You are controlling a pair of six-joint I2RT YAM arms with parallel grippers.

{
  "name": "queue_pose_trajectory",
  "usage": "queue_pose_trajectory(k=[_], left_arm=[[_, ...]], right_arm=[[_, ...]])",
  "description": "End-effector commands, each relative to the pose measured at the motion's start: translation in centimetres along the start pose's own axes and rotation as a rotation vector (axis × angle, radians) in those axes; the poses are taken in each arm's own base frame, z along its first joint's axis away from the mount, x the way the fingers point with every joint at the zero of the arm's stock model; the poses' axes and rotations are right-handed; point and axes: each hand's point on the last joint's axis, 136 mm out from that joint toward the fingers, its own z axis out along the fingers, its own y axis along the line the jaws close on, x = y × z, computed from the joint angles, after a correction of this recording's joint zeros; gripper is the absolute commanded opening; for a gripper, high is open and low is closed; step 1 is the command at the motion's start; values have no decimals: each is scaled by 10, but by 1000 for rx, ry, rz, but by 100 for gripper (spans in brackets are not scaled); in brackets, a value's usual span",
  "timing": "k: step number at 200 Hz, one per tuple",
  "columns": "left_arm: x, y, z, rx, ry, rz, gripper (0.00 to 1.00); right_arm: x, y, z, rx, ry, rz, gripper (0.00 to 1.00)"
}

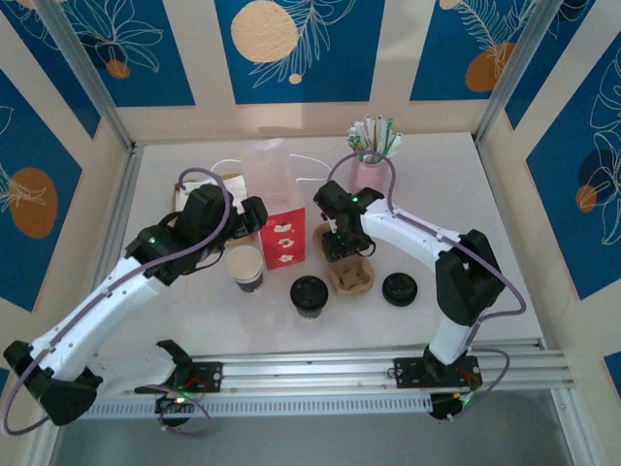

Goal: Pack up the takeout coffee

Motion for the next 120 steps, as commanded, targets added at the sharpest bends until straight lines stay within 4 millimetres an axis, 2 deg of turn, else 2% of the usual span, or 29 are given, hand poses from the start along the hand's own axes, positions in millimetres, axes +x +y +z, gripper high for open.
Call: queue_pose_trajectory(k=[1,60,120], left_arm=[[3,-6,-9,77,-20,58,100],[16,0,-9,104,-5,75,100],[15,1,-11,104,-8,84,100]], right_arm=[[-2,-3,-4,18,7,3,54],[-3,0,3,15,25,-1,50],[-6,1,6,13,27,0,51]])
